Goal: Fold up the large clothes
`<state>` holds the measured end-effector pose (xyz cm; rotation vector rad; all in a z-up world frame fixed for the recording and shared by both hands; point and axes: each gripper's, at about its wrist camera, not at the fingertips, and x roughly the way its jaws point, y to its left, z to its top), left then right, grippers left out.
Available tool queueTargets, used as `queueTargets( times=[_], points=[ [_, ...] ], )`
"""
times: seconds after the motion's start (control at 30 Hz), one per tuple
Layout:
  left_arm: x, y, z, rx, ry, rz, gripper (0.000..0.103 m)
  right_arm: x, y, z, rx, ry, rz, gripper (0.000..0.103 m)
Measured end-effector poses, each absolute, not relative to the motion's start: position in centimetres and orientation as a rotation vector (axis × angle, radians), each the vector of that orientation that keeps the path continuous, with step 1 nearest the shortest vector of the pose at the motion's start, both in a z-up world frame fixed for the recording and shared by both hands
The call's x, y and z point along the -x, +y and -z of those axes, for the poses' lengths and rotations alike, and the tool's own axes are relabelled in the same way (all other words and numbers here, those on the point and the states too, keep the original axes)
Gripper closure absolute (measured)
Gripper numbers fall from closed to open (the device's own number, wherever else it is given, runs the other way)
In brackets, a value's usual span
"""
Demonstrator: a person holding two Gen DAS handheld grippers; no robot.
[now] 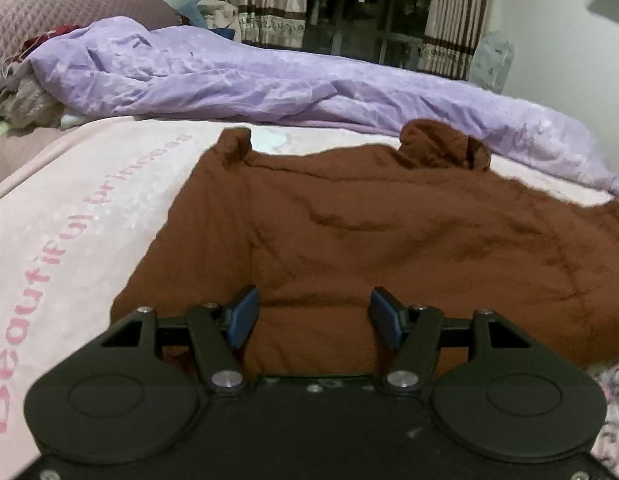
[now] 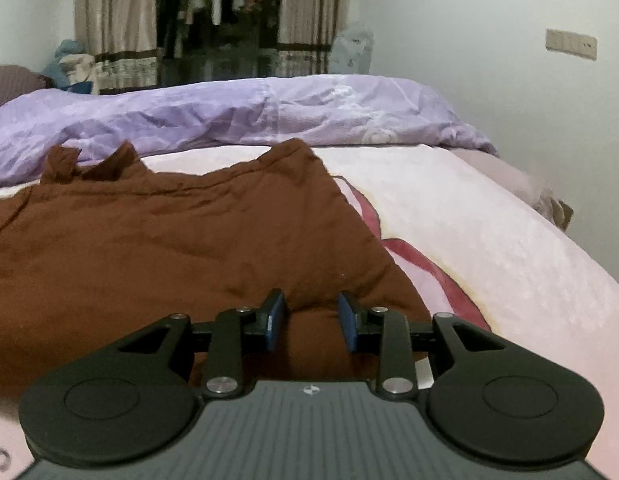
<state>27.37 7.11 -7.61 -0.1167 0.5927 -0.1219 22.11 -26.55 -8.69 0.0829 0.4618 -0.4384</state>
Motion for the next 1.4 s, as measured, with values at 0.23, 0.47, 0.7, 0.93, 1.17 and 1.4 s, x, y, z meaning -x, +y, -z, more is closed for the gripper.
queueTargets(
  times=[0.23,0.47,0.7,0.93,1.17,1.4],
  points=[
    [-22.2,9.9,5.3,0.246,0.487,0.017,0.027,-21.1,-21.8,4.5,-0.165,0.361,0.225,0.053],
    [-20.2,13.3,7.6,0.540,0.543,-0.011,0.025,-22.8,-14.1,4.4,-0.130,0.373,-0.022,0.045],
    [-22.1,14.1,9.4,0.654,0.580,-0.028,0.025,-25.6,-12.5,7.9,-0.114,0.504,0.027,0.045],
    [-24.2,14.5,10.1,0.703,0.582,-0.037,0.023,-25.6,-12.7,8.7,-0.143,0.519,0.016,0.045],
    [-25.7,14.9,10.4,0.736,0.532,-0.034,0.016,-25.7,-12.5,8.9,-0.135,0.518,0.017,0.044],
    [-27.4,15.3,10.3,0.789,0.500,-0.040,0.020,-25.9,-12.5,9.1,-0.134,0.517,0.017,0.041]
  ],
)
